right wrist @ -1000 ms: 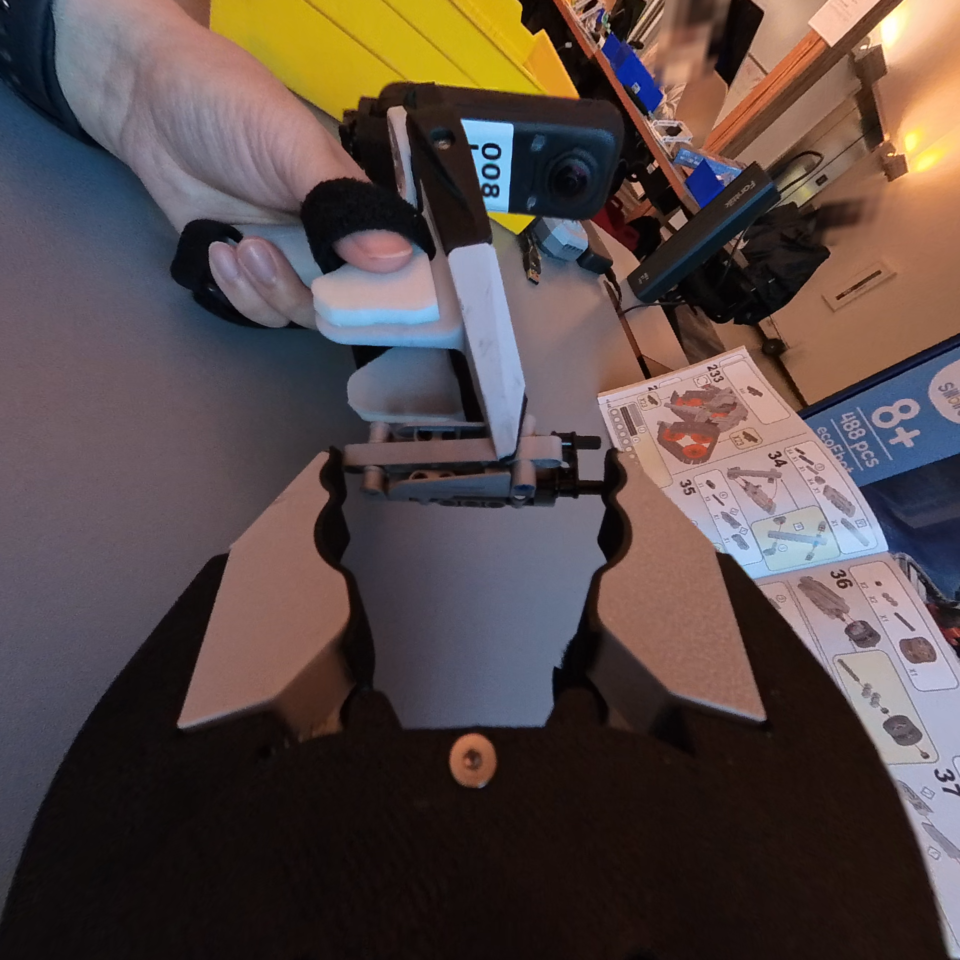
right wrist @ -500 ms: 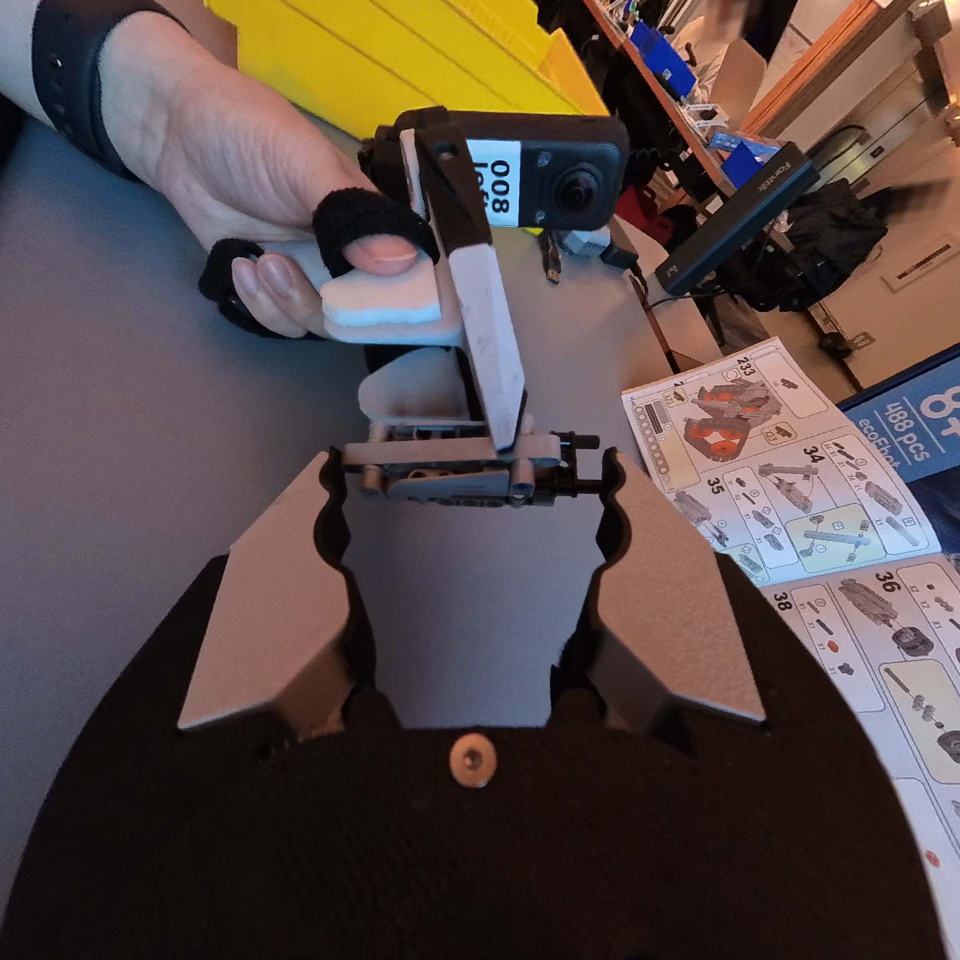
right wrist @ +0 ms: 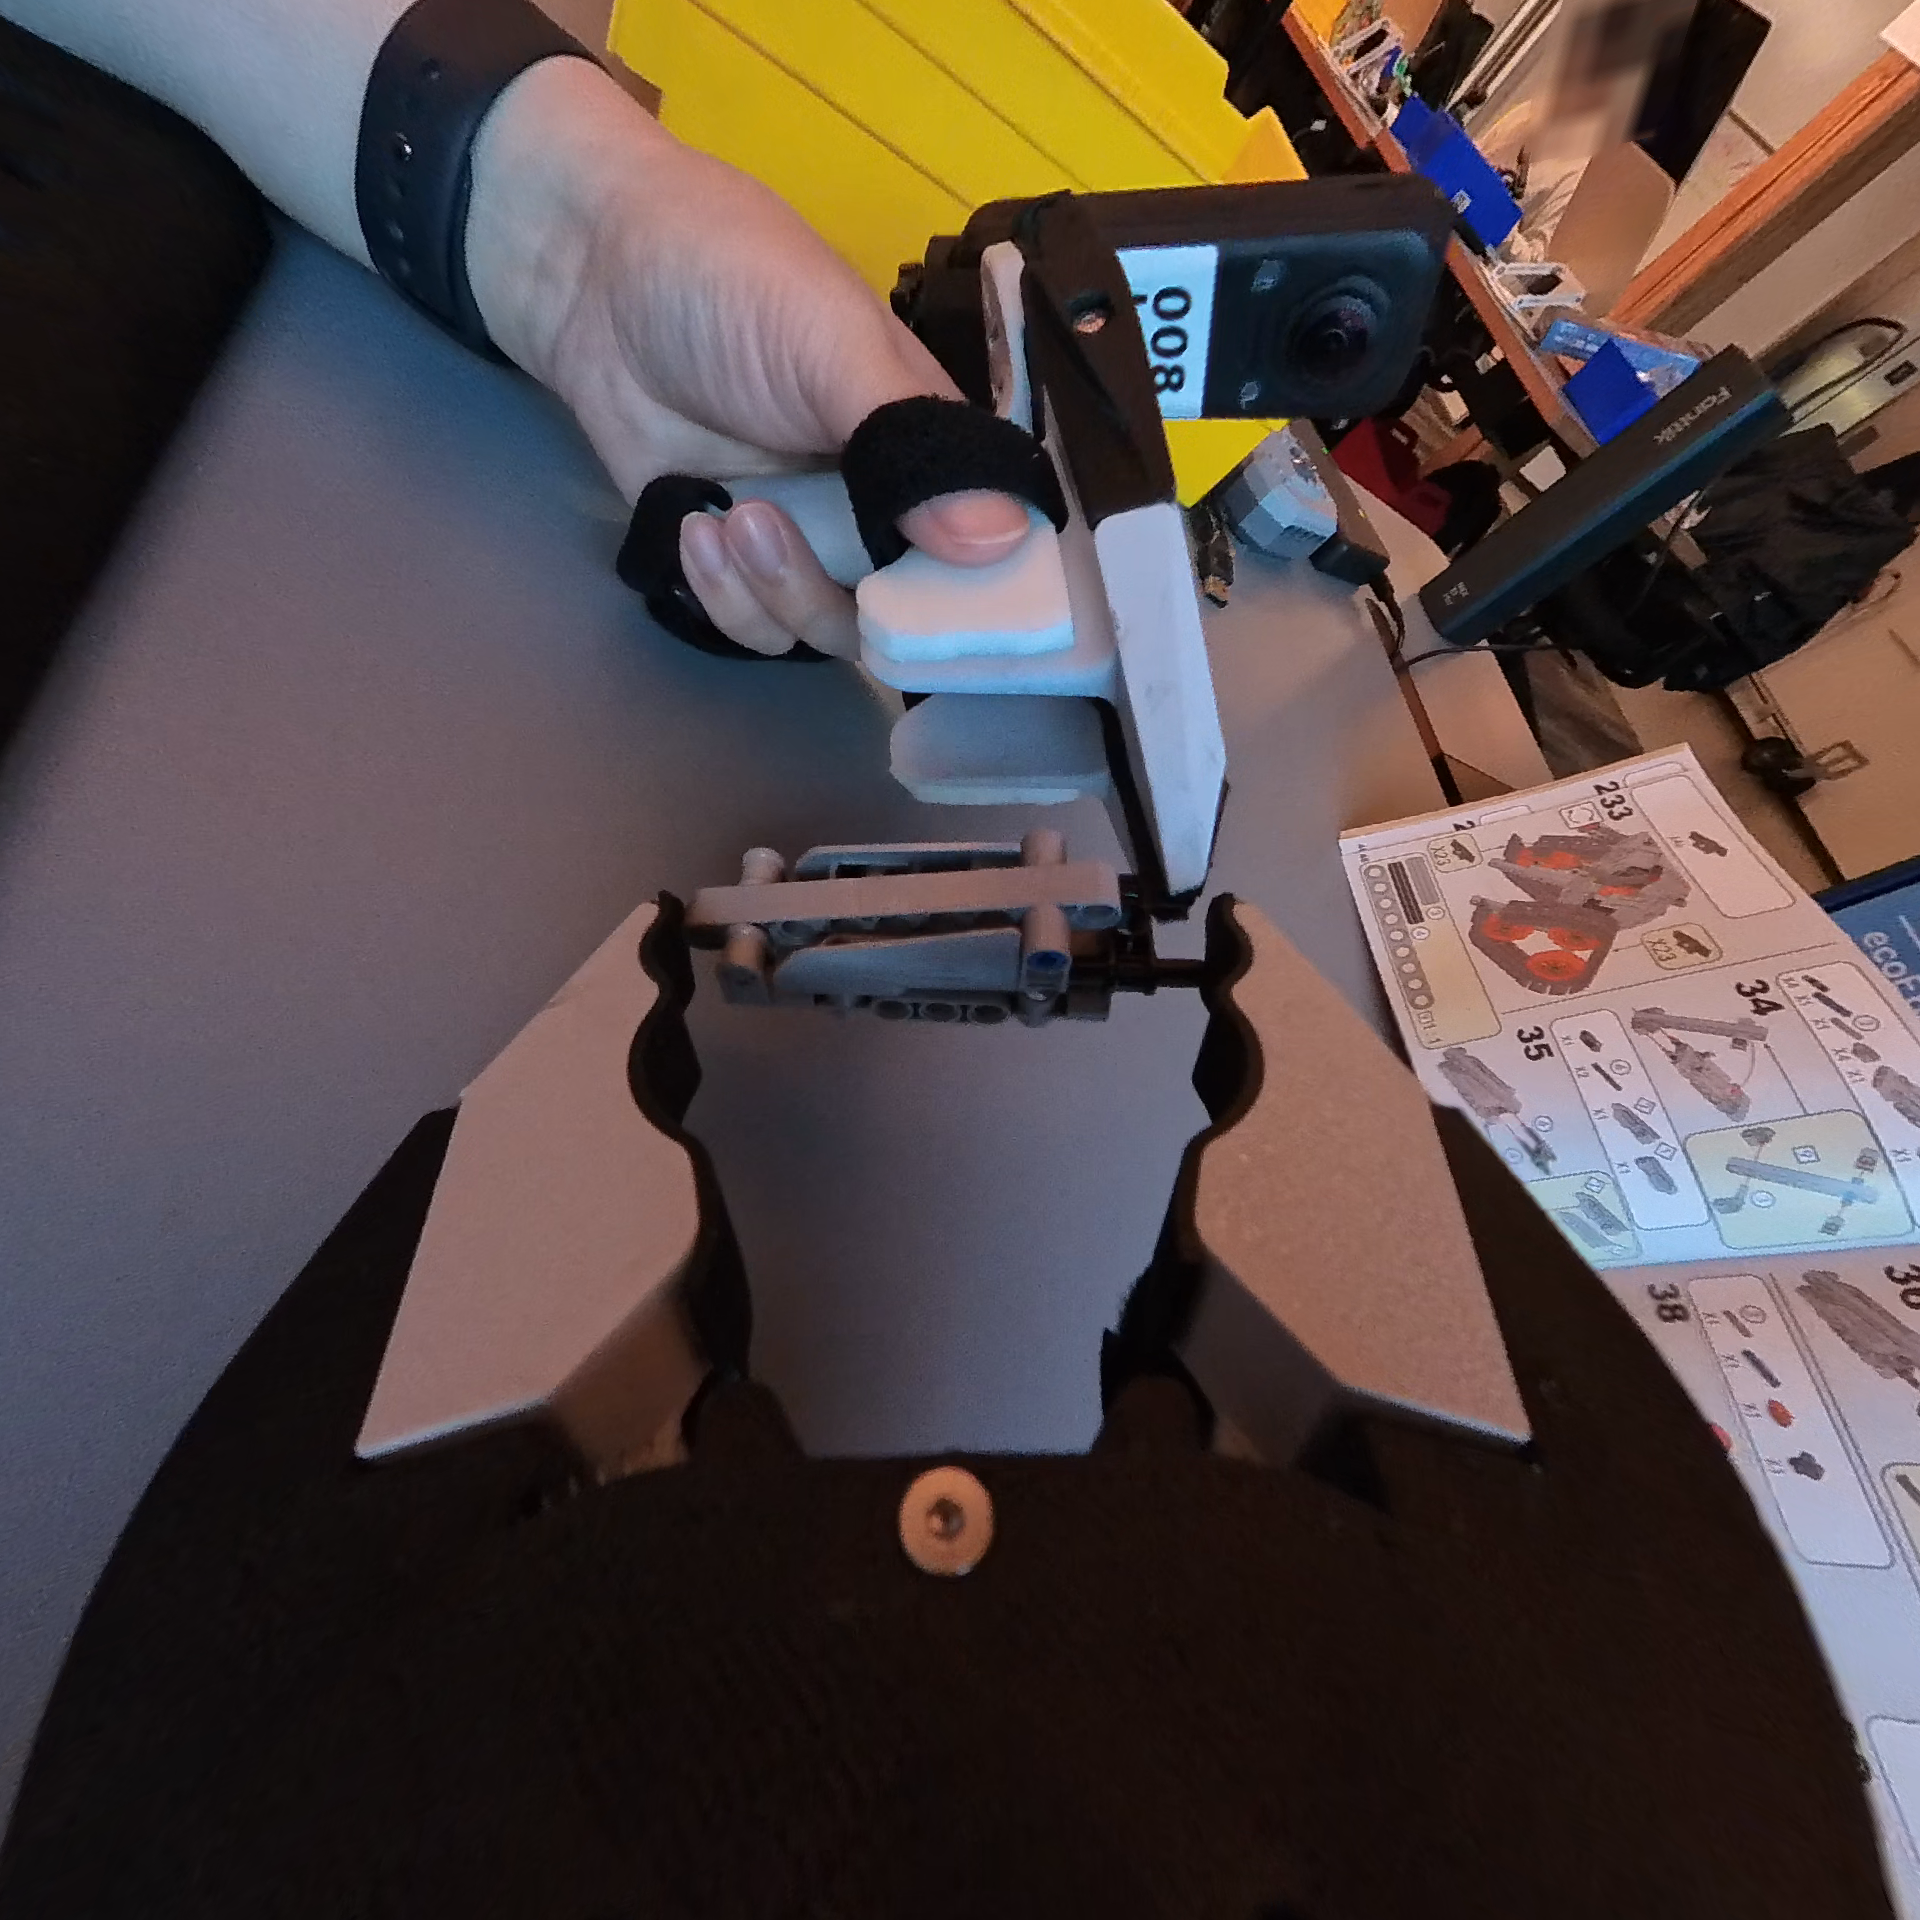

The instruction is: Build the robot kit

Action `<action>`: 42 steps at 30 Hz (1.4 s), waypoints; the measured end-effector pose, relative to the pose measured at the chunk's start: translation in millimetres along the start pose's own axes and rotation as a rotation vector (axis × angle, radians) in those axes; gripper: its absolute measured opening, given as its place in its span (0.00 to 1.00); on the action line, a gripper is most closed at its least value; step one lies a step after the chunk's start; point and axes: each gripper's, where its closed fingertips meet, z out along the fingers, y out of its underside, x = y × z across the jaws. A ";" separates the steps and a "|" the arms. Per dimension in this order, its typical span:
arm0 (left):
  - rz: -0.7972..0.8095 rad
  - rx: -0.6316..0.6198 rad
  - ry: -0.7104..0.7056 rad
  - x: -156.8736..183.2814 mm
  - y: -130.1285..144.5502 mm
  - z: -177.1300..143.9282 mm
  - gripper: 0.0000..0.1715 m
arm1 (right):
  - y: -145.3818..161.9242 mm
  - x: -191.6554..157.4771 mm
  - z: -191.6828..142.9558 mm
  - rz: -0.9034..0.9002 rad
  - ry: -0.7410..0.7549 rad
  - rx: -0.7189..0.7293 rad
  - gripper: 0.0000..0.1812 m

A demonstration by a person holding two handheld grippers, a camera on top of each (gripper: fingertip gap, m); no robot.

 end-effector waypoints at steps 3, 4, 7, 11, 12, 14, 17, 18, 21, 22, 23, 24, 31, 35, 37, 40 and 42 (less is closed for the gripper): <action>-0.039 0.002 0.057 5.6 -0.3 0.5 0.02 | -3.3 0.0 -1.7 -0.016 -0.001 0.027 0.54; -0.054 0.018 0.060 5.0 -2.5 0.1 0.03 | -3.5 0.3 -2.1 -0.015 -0.001 0.027 0.54; -0.022 0.056 0.066 7.4 -10.1 -3.9 0.08 | -8.7 2.0 -4.6 0.029 -0.009 0.072 0.54; 0.469 -0.070 0.001 24.6 1.4 -2.2 0.31 | -17.4 4.0 -14.2 0.198 -0.083 0.164 0.54; 0.583 -0.081 -0.026 28.6 3.9 -2.3 0.35 | -18.2 2.8 -16.5 0.243 -0.117 0.179 0.54; 0.741 -0.068 -0.060 40.1 6.6 -1.8 0.43 | -19.5 0.4 -20.6 0.321 -0.175 0.208 0.54; 0.837 -0.102 -0.075 49.1 14.0 -0.1 0.46 | -25.1 -6.0 -27.2 0.376 -0.253 0.250 0.54; 0.823 -0.121 -0.063 50.6 17.3 0.6 0.48 | -25.9 -5.1 -28.5 0.379 -0.252 0.255 0.54; 0.786 -0.144 -0.041 51.7 23.0 3.1 0.51 | -27.5 -2.8 -30.9 0.374 -0.244 0.259 0.54; 0.798 -0.148 -0.043 51.5 24.7 4.3 0.51 | -27.5 -2.6 -30.9 0.376 -0.242 0.258 0.54; 0.812 -0.158 -0.051 50.4 26.7 5.6 0.50 | -27.8 -3.5 -31.0 0.374 -0.245 0.258 0.54; 0.827 -0.171 -0.061 48.5 29.1 6.8 0.50 | -28.9 -4.5 -31.4 0.368 -0.248 0.262 0.54; 0.874 -0.206 -0.088 45.2 34.4 8.2 0.51 | -29.2 -2.0 -32.4 0.358 -0.234 0.260 0.54; 0.818 -0.203 -0.080 43.9 34.7 9.1 0.41 | -25.0 0.6 -30.8 0.335 -0.207 0.243 0.54; 0.623 -0.150 -0.043 43.8 24.1 8.3 0.38 | -24.6 3.3 -31.6 0.270 -0.164 0.228 0.54; 0.306 -0.073 0.025 37.2 9.7 7.2 0.38 | -26.8 4.1 -32.0 0.138 -0.094 0.202 0.54; 0.193 -0.096 0.050 32.2 13.8 9.8 0.34 | -29.4 3.7 -30.3 0.070 -0.054 0.189 0.54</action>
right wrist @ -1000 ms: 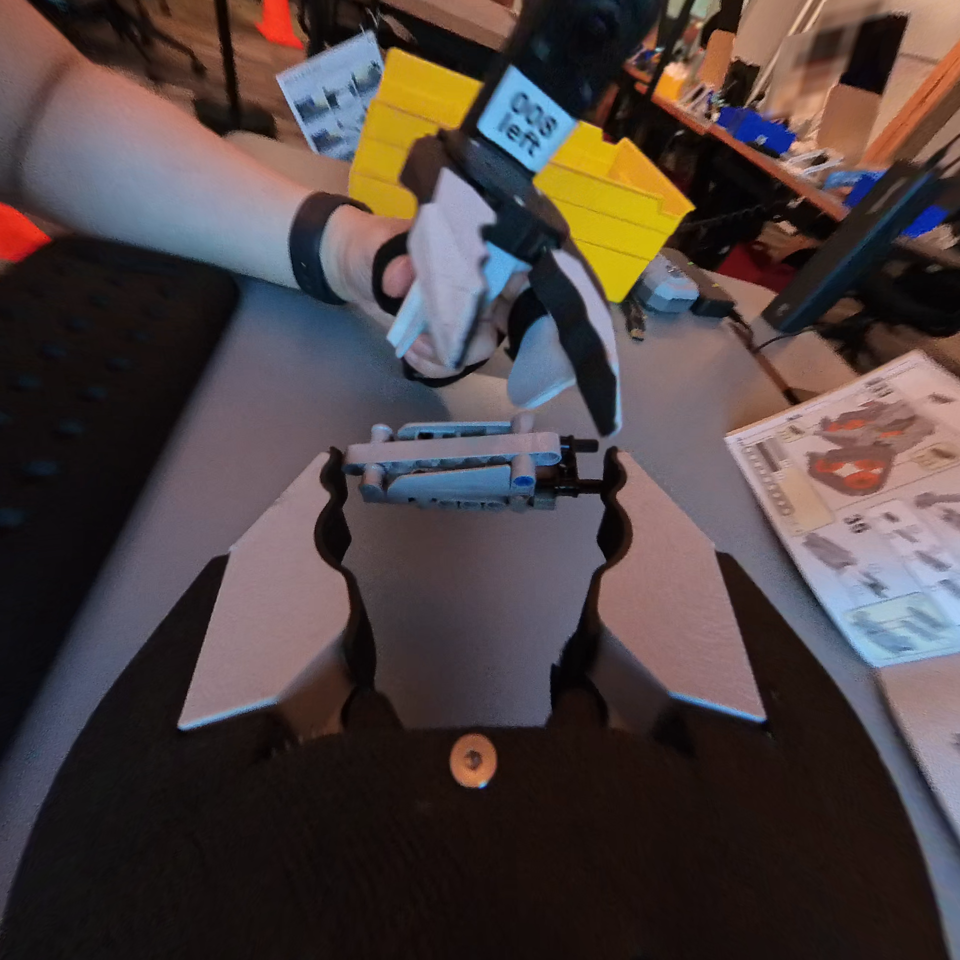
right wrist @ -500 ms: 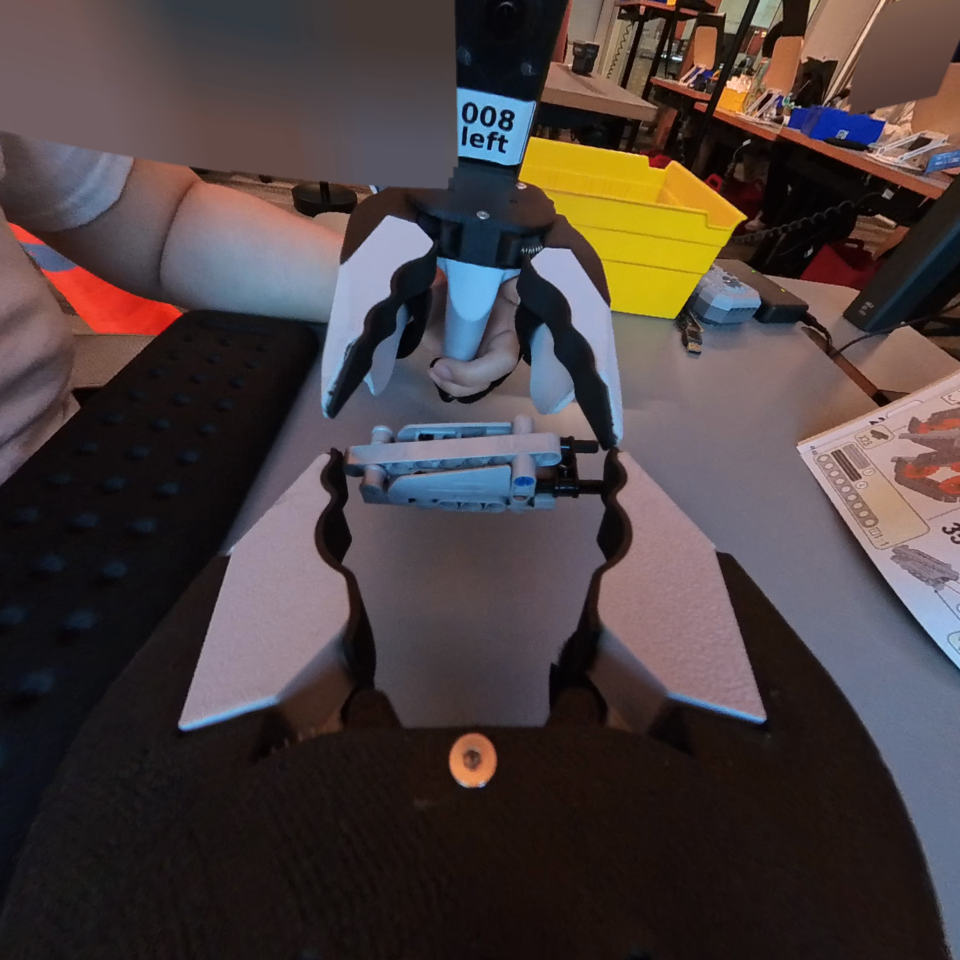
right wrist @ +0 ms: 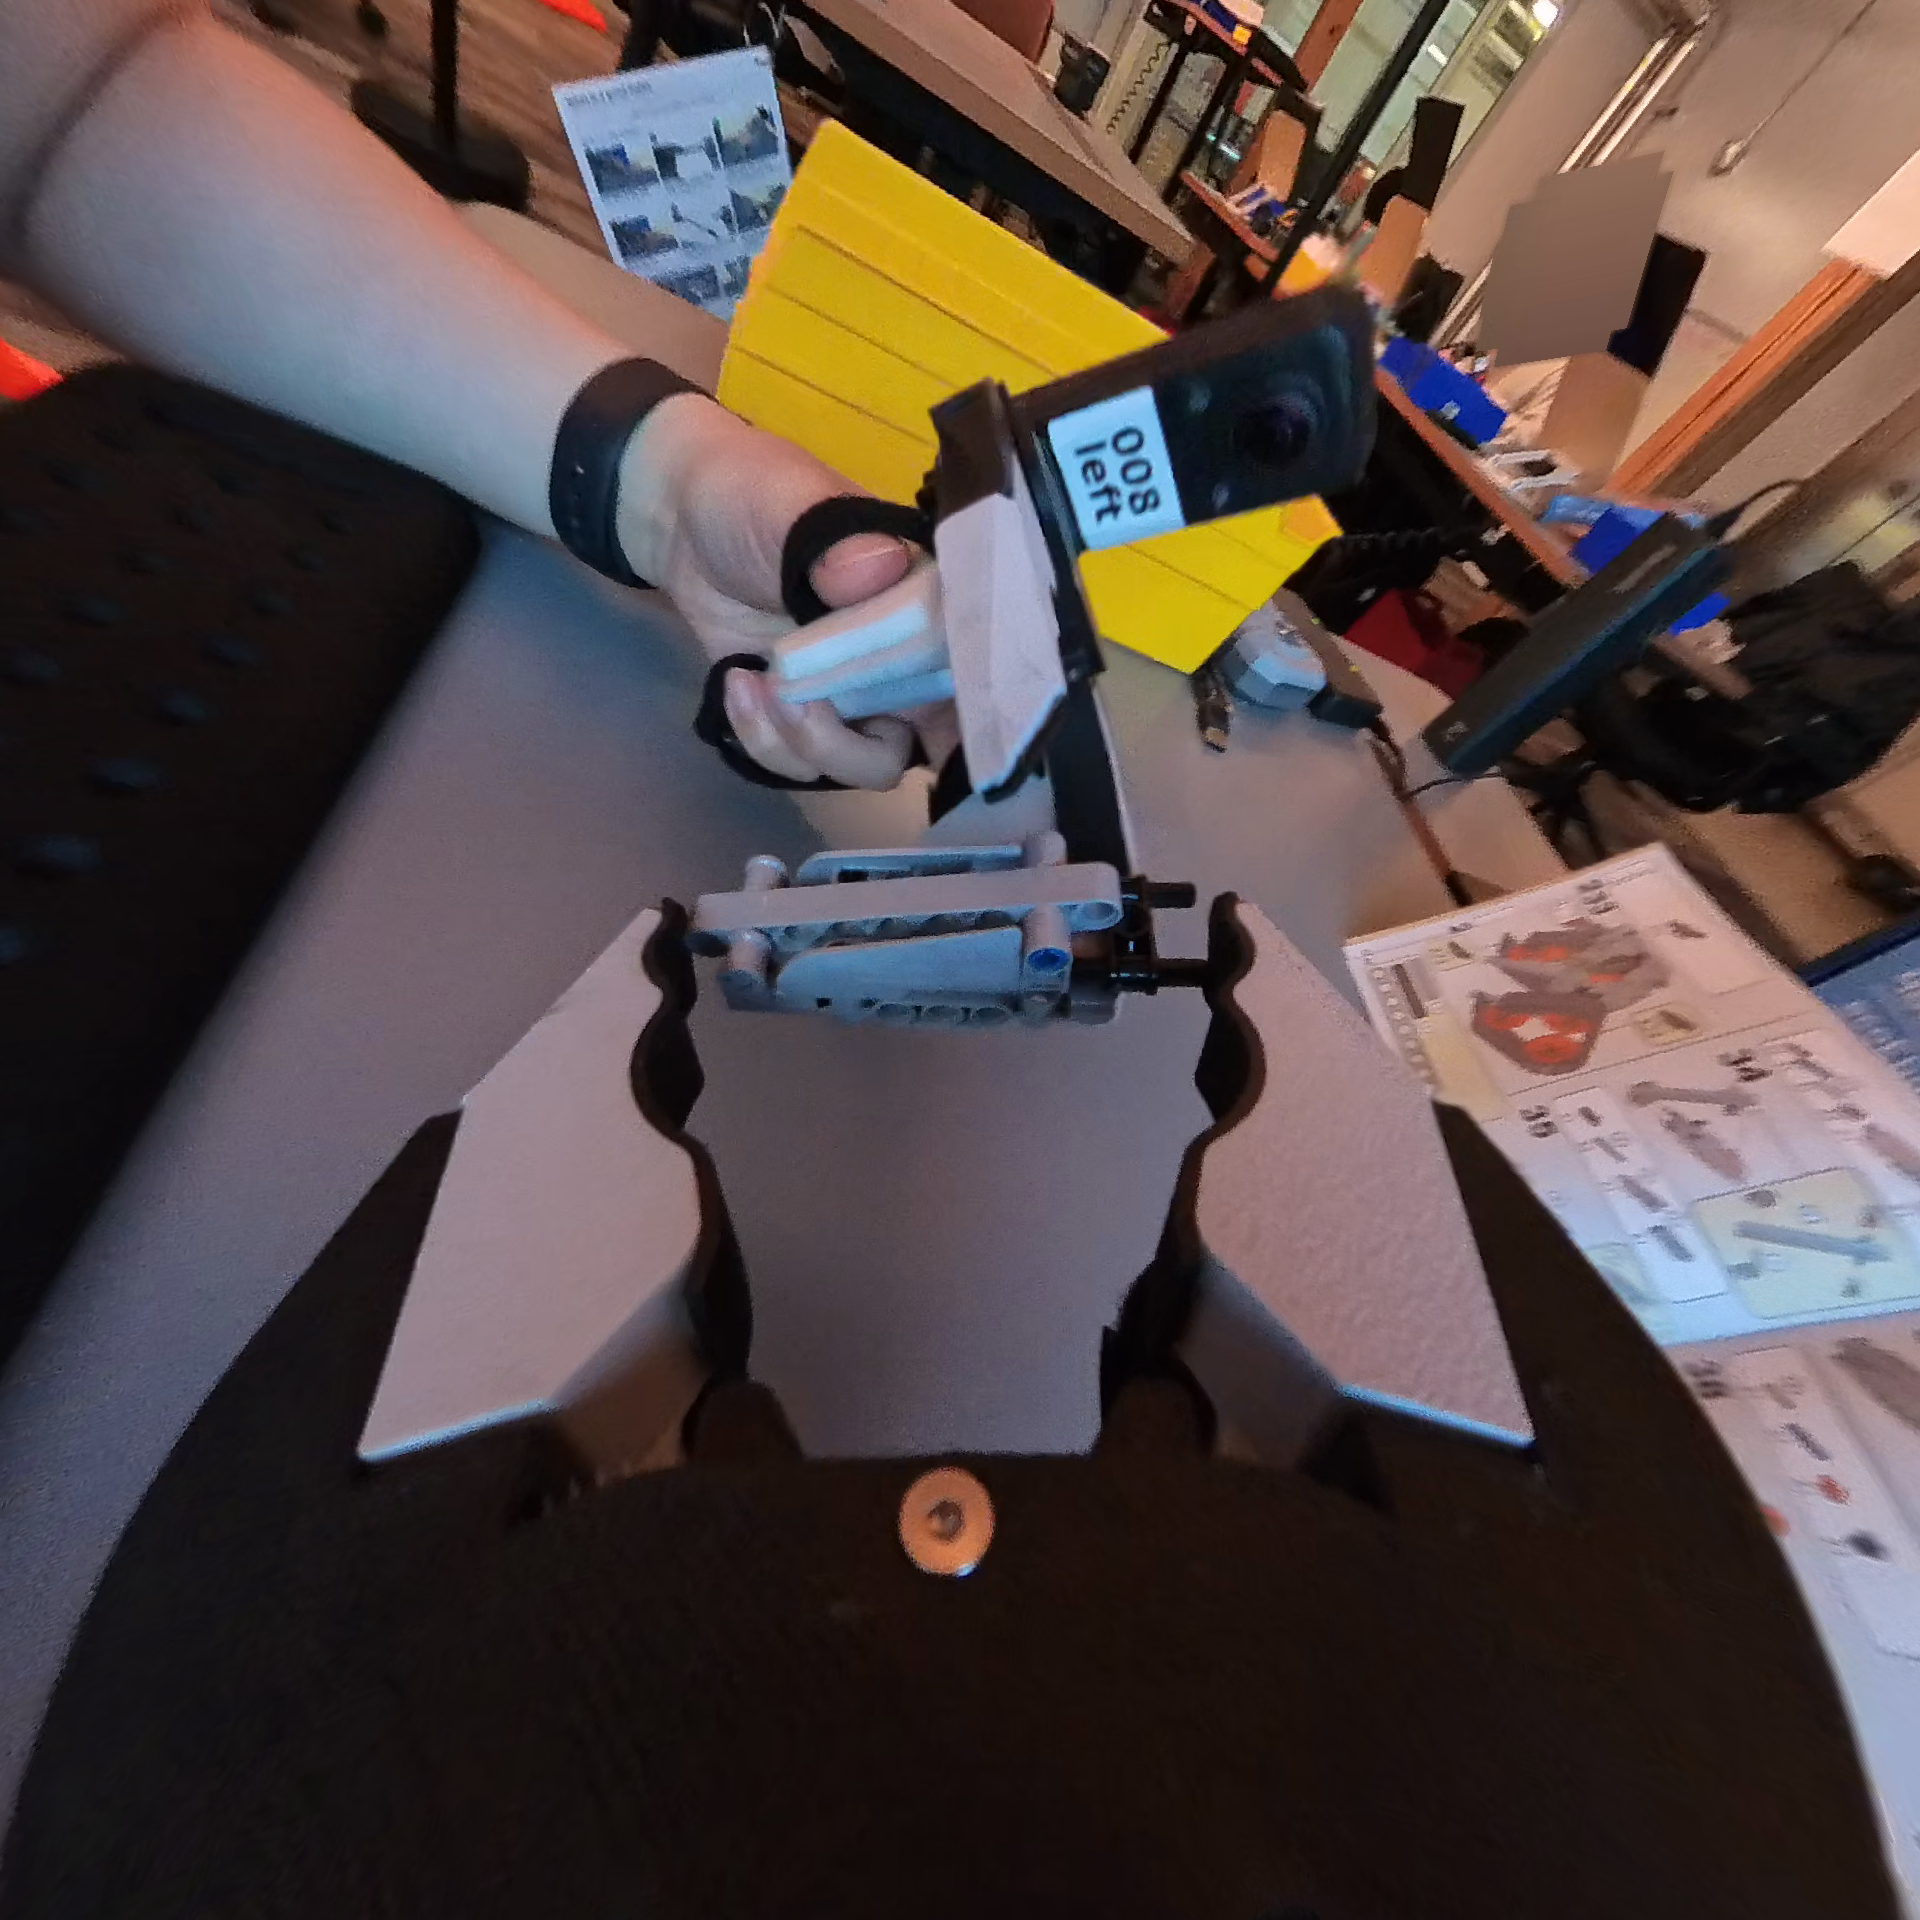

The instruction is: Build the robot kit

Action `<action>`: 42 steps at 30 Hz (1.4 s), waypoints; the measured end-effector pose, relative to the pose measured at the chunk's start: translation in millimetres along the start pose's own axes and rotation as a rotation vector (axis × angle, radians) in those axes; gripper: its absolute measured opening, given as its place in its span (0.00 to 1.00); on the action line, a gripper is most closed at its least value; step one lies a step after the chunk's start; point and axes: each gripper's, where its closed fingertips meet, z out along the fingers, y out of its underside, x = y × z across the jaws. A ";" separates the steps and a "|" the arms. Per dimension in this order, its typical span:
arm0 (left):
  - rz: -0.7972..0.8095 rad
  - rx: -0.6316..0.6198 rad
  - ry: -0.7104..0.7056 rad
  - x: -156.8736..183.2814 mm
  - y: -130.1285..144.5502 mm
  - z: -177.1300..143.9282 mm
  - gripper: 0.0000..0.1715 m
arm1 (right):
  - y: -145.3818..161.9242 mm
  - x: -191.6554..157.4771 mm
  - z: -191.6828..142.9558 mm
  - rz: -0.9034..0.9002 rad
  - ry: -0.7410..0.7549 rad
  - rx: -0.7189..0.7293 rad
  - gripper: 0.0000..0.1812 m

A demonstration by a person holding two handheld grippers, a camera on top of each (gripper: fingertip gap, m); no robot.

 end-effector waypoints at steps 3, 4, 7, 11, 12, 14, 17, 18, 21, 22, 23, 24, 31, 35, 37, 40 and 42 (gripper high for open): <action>-0.110 -0.019 0.094 8.7 6.4 6.6 0.14 | 2.9 1.1 4.5 -0.109 0.055 -0.050 0.54; -0.144 -0.015 0.108 8.4 7.4 7.5 0.13 | 2.7 1.1 5.0 -0.134 0.068 -0.053 0.54; -0.226 -0.018 0.179 12.5 8.6 6.6 0.13 | -3.1 -2.8 4.6 -0.100 0.042 -0.004 0.55; -0.237 -0.051 0.223 21.1 12.0 8.2 0.13 | -7.9 -8.8 3.6 -0.047 -0.009 0.053 0.57; -0.238 -0.058 0.231 23.1 13.0 8.8 0.13 | -9.1 -11.1 3.9 -0.041 -0.023 0.067 0.56; -0.236 -0.067 0.239 25.3 14.8 10.4 0.13 | -10.4 -15.3 4.1 -0.025 -0.050 0.079 0.54; -0.246 -0.047 0.233 23.2 12.0 9.7 0.13 | -10.1 -11.9 4.8 -0.041 -0.024 0.077 0.54; -0.246 -0.045 0.233 23.1 11.6 9.3 0.13 | -10.5 -11.2 5.0 -0.044 -0.018 0.077 0.54; -0.249 -0.026 0.232 22.7 8.5 8.7 0.13 | -11.6 -7.6 5.2 -0.058 0.012 0.078 0.54; -0.252 -0.022 0.234 22.8 7.9 8.4 0.13 | -12.0 -7.4 5.2 -0.065 0.016 0.082 0.54; -0.254 -0.023 0.234 23.0 7.9 8.3 0.13 | -12.0 -7.5 5.0 -0.066 0.012 0.080 0.54; -0.256 -0.019 0.233 22.8 7.3 8.4 0.13 | -12.1 -6.9 4.9 -0.064 0.014 0.080 0.54; -0.264 -0.014 0.244 23.9 6.3 7.7 0.13 | -14.3 -6.4 3.5 -0.081 0.023 0.097 0.53; -0.277 -0.009 0.248 23.9 5.9 7.3 0.13 | -13.7 -6.0 4.1 -0.096 0.026 0.091 0.53; -0.284 -0.011 0.242 22.5 6.7 7.7 0.13 | -12.0 -6.5 4.1 -0.100 0.020 0.088 0.53; -0.306 0.001 0.261 23.5 5.6 7.9 0.13 | -13.3 -5.6 3.6 -0.097 0.027 0.078 0.53; -0.328 0.020 0.279 24.7 3.5 8.1 0.13 | -13.6 -3.5 3.2 -0.099 0.039 0.063 0.53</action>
